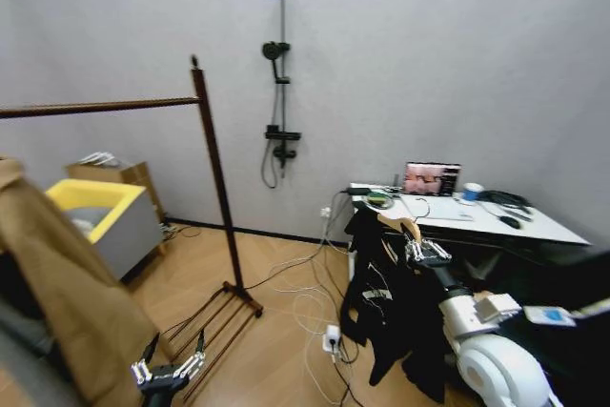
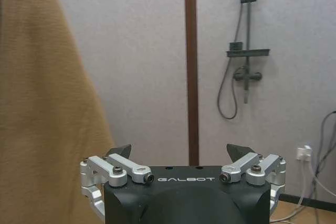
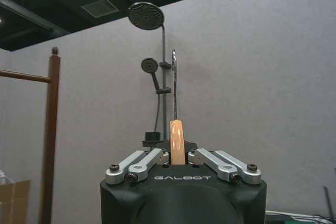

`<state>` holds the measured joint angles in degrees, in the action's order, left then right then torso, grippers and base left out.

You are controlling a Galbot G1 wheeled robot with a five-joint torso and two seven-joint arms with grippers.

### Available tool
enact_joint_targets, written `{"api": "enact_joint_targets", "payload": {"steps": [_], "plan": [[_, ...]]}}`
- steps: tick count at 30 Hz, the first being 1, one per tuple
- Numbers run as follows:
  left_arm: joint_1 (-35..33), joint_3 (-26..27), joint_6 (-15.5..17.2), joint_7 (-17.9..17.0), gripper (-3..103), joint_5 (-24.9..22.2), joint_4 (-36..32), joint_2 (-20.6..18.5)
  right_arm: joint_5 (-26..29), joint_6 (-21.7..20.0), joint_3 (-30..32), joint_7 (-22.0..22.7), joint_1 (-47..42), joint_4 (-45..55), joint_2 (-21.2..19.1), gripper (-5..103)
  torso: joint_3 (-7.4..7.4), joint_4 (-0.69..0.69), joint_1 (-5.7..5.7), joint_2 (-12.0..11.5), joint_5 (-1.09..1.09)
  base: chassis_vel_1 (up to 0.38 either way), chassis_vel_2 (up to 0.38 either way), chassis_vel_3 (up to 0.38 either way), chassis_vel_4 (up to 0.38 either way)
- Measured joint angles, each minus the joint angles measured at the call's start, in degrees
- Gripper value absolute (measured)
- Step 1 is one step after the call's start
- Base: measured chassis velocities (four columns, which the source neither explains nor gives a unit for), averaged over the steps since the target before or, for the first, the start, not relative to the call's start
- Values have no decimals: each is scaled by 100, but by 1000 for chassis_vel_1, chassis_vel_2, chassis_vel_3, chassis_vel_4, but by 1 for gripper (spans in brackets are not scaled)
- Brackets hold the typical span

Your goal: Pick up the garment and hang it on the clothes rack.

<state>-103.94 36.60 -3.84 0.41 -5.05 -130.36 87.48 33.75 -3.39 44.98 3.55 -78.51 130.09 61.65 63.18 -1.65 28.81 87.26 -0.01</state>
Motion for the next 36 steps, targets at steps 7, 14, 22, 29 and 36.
{"api": "enact_joint_targets", "payload": {"steps": [7,14,22,29,36], "plan": [[0,0,0,0,100,0,0,0,-25,239,-24,-138,24,10,42,10,0,0,0,0,2,119,122,130,133],[0,0,0,0,100,0,0,0,6,231,-21,-164,6,70,-28,10,0,-1,0,0,1,117,120,123,110],[0,0,0,0,100,0,0,0,-54,195,-41,-168,0,96,-34,10,0,0,0,0,1,126,127,138,129],[0,1,0,-1,100,0,0,0,-101,-9,-85,-164,72,79,-95,10,0,2,0,0,1,128,117,110,122],[0,0,0,-1,100,0,0,0,-166,-70,-180,-310,197,36,-160,10,0,-2,0,0,1,7,13,18,17]]}}
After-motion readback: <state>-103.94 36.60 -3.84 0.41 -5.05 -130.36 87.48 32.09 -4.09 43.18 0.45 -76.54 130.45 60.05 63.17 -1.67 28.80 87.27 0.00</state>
